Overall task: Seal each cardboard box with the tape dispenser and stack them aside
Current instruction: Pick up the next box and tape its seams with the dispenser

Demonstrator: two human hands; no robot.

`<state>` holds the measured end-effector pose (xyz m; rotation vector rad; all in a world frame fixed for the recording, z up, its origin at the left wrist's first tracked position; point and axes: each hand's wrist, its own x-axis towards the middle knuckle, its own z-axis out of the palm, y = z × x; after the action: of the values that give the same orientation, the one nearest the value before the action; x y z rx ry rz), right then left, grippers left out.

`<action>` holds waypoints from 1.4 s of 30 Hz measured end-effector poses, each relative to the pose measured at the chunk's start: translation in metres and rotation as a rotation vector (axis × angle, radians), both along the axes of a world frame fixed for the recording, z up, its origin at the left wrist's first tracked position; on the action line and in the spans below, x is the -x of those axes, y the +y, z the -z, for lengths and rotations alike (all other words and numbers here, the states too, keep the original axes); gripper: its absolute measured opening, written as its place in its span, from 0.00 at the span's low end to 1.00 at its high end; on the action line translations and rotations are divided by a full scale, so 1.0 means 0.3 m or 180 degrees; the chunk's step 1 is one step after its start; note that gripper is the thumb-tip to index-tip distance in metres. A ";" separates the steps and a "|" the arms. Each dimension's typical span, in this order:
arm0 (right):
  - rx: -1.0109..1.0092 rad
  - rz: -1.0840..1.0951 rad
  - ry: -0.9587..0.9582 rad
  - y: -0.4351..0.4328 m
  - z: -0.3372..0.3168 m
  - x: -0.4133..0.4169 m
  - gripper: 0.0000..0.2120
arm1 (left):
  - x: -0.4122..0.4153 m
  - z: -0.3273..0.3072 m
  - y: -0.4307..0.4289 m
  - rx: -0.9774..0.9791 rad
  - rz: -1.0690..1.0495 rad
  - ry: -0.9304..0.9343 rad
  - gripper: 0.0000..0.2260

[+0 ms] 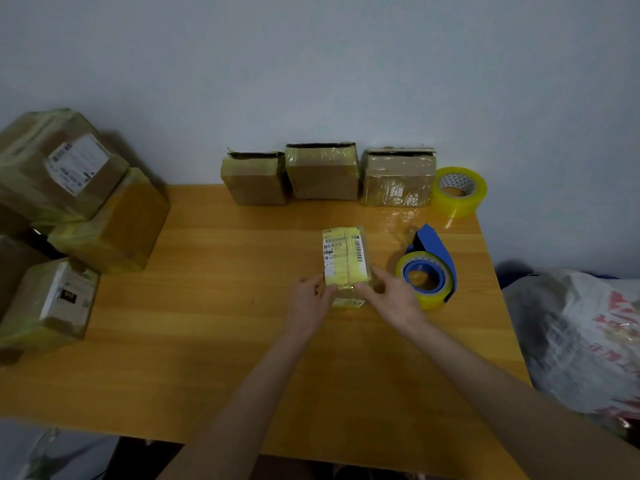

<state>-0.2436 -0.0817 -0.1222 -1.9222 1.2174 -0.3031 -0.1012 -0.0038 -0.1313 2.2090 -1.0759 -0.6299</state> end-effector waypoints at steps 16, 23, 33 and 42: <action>0.0705 -0.0082 0.1159 -0.053 0.048 -0.023 0.28 | -0.045 0.017 -0.006 0.0230 0.0277 -0.0399 0.15; 0.0859 -0.0892 0.1114 -0.107 0.016 -0.085 0.44 | -0.058 0.006 -0.078 -0.0241 0.1022 -0.0727 0.38; 0.0353 -0.1237 0.0700 -0.146 0.033 -0.036 0.42 | -0.087 0.020 -0.031 0.0255 0.1205 -0.0014 0.38; 0.0626 -0.0951 0.0910 -0.105 0.057 -0.050 0.40 | 0.030 0.078 -0.041 0.0536 -0.0081 0.1004 0.27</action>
<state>-0.2286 -0.1133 -0.1393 -2.3454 1.0871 0.0123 -0.1102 -0.0161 -0.1547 1.8992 -0.9011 -0.8136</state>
